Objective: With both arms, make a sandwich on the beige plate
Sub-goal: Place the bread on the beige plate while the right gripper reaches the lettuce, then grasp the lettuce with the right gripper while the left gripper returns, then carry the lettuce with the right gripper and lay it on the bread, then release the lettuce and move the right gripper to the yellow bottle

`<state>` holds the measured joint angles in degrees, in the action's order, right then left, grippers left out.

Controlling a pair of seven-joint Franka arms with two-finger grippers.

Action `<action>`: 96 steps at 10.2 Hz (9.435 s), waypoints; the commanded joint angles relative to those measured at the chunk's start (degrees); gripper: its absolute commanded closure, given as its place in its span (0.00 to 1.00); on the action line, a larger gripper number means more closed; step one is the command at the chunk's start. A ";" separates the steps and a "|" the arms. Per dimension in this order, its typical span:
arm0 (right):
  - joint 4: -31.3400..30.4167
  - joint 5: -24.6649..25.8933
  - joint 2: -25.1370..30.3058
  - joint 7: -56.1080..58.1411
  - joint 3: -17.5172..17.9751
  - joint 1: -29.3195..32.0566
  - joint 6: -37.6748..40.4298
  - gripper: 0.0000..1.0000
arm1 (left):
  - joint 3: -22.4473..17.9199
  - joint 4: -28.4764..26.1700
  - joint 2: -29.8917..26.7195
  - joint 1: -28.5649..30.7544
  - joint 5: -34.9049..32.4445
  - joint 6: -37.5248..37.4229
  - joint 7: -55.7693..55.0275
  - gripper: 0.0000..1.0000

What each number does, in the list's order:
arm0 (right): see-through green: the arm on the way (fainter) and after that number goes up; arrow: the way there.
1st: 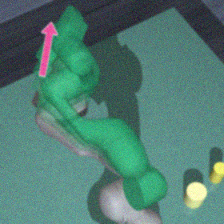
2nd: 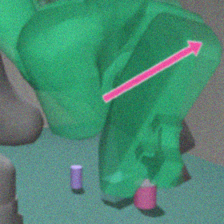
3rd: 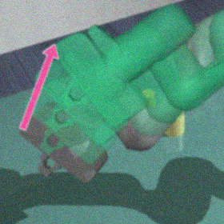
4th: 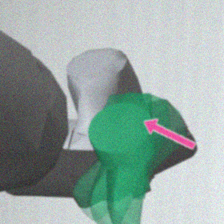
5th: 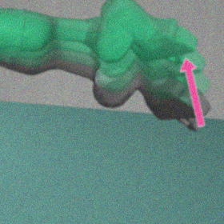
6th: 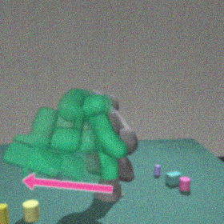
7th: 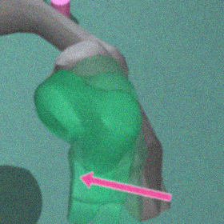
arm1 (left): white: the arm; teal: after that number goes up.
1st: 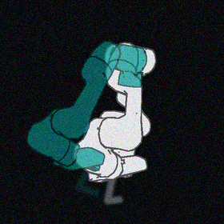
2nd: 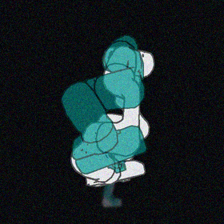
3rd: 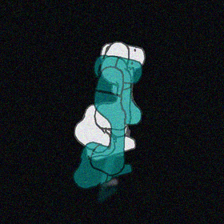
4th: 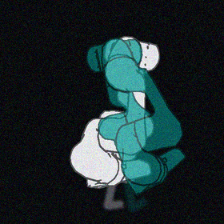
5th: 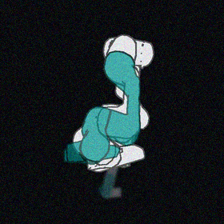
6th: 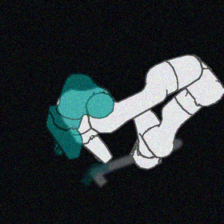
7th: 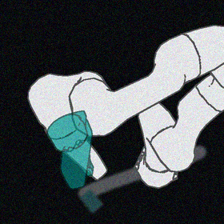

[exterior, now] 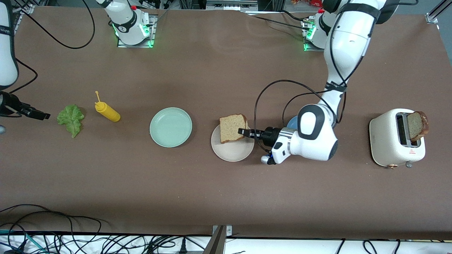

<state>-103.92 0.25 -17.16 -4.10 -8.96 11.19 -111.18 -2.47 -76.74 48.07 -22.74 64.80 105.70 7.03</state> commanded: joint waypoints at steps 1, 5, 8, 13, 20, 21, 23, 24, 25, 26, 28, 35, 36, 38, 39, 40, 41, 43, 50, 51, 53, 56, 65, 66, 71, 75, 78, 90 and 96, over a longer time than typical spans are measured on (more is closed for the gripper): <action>-3.65 -0.25 -1.63 1.45 0.43 1.11 -4.47 0.00 | -0.69 1.77 2.63 -1.77 2.17 3.27 1.93 1.00; -7.70 -0.34 -6.91 4.00 0.43 2.34 -14.58 0.00 | -0.78 1.42 4.04 -2.83 1.56 6.97 1.59 0.08; -8.22 -0.61 -10.08 4.27 0.43 2.52 -14.77 0.00 | -2.61 1.33 3.43 -2.13 -1.23 6.88 1.14 0.00; -8.23 -0.52 -13.69 6.12 0.43 3.58 -18.29 0.00 | -3.50 1.77 -1.48 4.35 -24.77 -2.58 -3.24 0.00; -8.14 -0.61 -14.49 8.67 0.52 4.02 -17.50 0.97 | -3.77 1.77 -15.89 16.39 -59.59 -20.96 -2.03 0.00; -7.53 -0.61 -13.70 8.67 0.52 4.02 -16.45 1.00 | -4.03 1.77 -16.43 17.46 -60.48 -22.19 0.42 0.00; -4.91 -0.61 -10.37 8.84 0.70 3.93 -10.85 1.00 | -4.21 1.77 -17.92 18.69 -64.25 -22.73 2.02 0.00; -2.19 -0.61 -8.79 8.23 0.96 3.75 -5.60 1.00 | -4.29 1.77 -18.45 18.79 -66.27 -23.00 2.20 0.00; 2.01 -0.78 -7.90 7.62 1.22 3.49 1.59 1.00 | -4.38 1.77 -19.41 18.79 -68.30 -23.26 2.55 0.00; 7.19 -1.13 -7.72 5.70 1.31 3.05 9.50 1.00 | -5.08 1.86 -20.73 19.13 -68.58 -23.44 2.55 0.00; 15.99 -1.48 -7.72 -2.01 1.31 -0.97 22.00 1.00 | -8.32 1.86 -22.58 20.45 -68.84 -23.44 2.64 0.00; 23.85 -18.09 -10.61 -50.32 1.31 -23.80 15.34 1.00 | -11.24 2.12 -22.50 22.04 -68.67 -23.26 6.42 0.00; 24.03 -20.01 -12.01 -57.97 1.66 -27.50 9.89 1.00 | -11.24 2.12 -22.50 22.13 -68.67 -23.17 6.42 0.00; 25.86 -24.93 -16.31 -72.39 3.23 -32.52 0.65 1.00 | -11.24 2.12 -22.41 22.30 -68.67 -23.09 6.51 0.00; 27.18 -26.95 -18.85 -77.24 4.98 -34.02 -2.87 1.00 | -11.24 2.12 -22.41 22.30 -68.67 -23.09 6.51 0.00; 28.41 -29.41 -21.49 -80.86 6.92 -35.00 -7.08 1.00 | -11.24 2.12 -22.41 22.30 -68.67 -23.09 6.51 0.00; 29.03 -33.09 -23.95 -82.98 8.68 -35.70 -11.47 1.00 | -11.24 2.12 -22.41 22.39 -68.67 -23.09 6.51 0.00; 30.53 -36.64 -28.18 -85.37 11.06 -37.81 -18.87 1.00 | -11.24 2.12 -22.41 22.30 -68.67 -23.09 6.51 0.00; 31.50 -45.68 -35.93 -86.43 11.15 -44.76 -32.62 1.00 | -11.59 2.12 -22.41 22.48 -68.58 -23.00 6.51 0.00; 29.50 -45.78 -35.58 -86.95 11.15 -45.11 -32.09 1.00 | -11.59 2.12 -22.41 22.48 -68.58 -23.00 6.51 0.00; 29.12 -45.87 -35.84 -87.13 11.15 -45.29 -32.09 1.00 | -11.59 2.12 -22.41 22.39 -68.58 -23.00 6.51 0.00; 27.99 -45.00 -35.84 -87.49 10.98 -45.46 -31.65 0.41 | -11.59 2.12 -22.32 22.39 -68.58 -22.82 6.51 0.00; 28.42 -34.48 -22.07 -83.38 0.28 -43.18 2.92 0.00 | -11.59 2.12 -22.23 22.30 -68.67 -22.73 6.51 0.00; 28.42 -34.10 -19.87 -79.53 -2.79 -43.18 8.99 0.00 | -11.59 2.12 -22.23 22.30 -68.67 -22.73 6.42 0.00; 28.42 -33.83 -12.56 -34.77 -26.76 -43.18 38.63 0.00 | -11.50 2.03 -22.23 22.21 -68.67 -22.73 6.42 0.00; 24.74 -33.83 -12.64 13.31 -42.78 -43.18 43.59 0.00 | -11.50 2.03 -22.23 22.21 -68.67 -22.73 6.42 0.00; 18.43 -35.31 -12.73 43.72 -49.56 -43.01 35.98 0.00 | -11.50 2.03 -22.15 22.21 -68.67 -22.73 6.42 0.00; -3.92 -71.01 -24.50 134.58 -39.86 -20.63 34.36 0.00 | -11.50 2.03 -22.06 22.21 -68.75 -22.73 6.42 0.00; -5.41 -72.93 -27.84 149.98 -32.70 -13.74 34.53 0.00 | -11.50 2.03 -22.06 22.21 -68.75 -22.73 6.42 0.00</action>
<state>-108.40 -70.38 -44.61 142.45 -42.20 -2.99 -77.15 -14.00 -74.00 26.68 -0.34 -2.40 82.65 12.49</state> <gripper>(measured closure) 0.000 0.000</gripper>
